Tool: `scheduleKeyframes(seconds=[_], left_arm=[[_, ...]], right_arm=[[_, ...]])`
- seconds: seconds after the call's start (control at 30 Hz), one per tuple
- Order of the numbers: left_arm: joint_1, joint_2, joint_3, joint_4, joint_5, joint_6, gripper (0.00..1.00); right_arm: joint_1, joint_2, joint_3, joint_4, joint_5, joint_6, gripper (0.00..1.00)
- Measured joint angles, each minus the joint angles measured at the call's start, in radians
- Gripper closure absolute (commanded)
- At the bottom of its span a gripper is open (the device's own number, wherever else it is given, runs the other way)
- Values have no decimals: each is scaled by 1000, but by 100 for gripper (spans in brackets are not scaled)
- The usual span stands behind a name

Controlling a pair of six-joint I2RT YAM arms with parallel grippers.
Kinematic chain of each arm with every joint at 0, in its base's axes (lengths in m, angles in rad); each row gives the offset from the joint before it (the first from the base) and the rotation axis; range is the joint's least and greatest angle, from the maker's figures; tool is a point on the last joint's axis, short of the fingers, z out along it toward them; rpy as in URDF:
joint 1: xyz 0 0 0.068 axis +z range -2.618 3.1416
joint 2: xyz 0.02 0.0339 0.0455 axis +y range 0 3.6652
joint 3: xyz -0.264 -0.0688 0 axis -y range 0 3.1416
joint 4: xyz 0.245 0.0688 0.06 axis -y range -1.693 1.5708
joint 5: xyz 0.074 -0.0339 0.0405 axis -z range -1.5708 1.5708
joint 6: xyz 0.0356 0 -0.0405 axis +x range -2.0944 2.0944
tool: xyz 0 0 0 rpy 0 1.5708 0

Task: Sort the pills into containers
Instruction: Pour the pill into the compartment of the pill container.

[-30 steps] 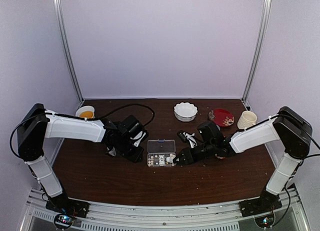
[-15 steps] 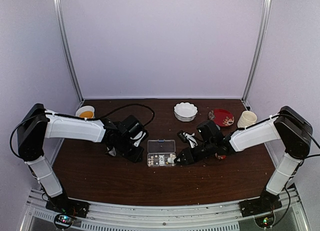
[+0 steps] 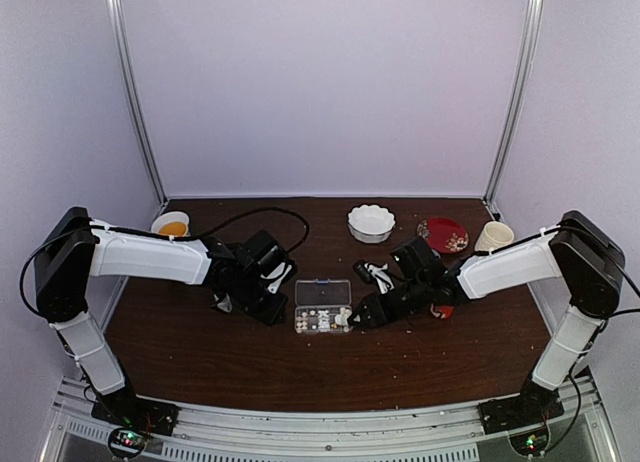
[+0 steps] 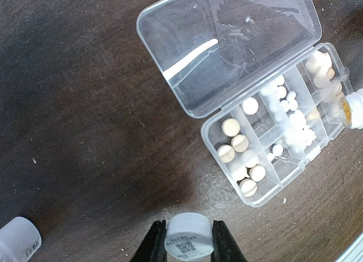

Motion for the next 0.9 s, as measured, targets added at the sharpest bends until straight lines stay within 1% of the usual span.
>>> scheduleKeyframes(seconds=[0.13, 0.27, 0.37, 0.6, 0.7, 0.8, 0.9], left_arm=[[0, 0, 0, 0, 0, 0, 94], [0, 0, 0, 0, 0, 0, 94], [0, 0, 0, 0, 0, 0, 94], [0, 0, 0, 0, 0, 0, 94], [0, 0, 0, 0, 0, 0, 94], [0, 0, 0, 0, 0, 0, 94], [0, 0, 0, 0, 0, 0, 94]], right_arm=[[0, 9, 21, -31, 4, -11, 100], [0, 10, 16, -13, -6, 0, 100], [0, 16, 36, -47, 5, -14, 100], [0, 17, 32, -40, -2, -12, 100], [0, 16, 18, -4, -16, 3, 100], [0, 17, 20, -21, -15, -5, 100], [0, 17, 12, 8, -27, 4, 100]])
